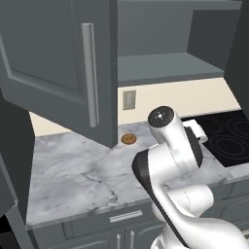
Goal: Close all open cabinet doors.
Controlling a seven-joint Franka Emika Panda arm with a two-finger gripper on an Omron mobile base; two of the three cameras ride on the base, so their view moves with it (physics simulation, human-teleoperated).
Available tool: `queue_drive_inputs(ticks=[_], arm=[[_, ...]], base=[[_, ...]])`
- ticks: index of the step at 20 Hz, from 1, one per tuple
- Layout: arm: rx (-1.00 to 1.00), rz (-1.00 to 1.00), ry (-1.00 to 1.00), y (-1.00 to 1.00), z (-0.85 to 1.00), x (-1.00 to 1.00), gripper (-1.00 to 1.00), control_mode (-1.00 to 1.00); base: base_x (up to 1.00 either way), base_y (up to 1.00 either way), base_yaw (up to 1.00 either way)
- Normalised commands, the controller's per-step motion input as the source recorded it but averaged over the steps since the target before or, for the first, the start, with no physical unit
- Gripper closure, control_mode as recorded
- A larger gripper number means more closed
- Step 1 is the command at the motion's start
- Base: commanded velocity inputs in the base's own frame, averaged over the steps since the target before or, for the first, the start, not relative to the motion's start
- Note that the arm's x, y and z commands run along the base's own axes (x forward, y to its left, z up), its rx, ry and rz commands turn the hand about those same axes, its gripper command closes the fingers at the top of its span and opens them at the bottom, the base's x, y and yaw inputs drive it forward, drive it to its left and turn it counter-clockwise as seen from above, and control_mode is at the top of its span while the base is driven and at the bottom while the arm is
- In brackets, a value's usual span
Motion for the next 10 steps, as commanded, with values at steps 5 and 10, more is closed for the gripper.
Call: queue_drive_inputs(ticks=[5,10], arm=[[0.0,0.0,0.0,0.0,0.0,0.0,-1.0,1.0],[0.0,0.0,0.0,0.0,0.0,0.0,-1.0,1.0]], base=[[0.08,0.0,0.0],[0.0,0.0,0.0]])
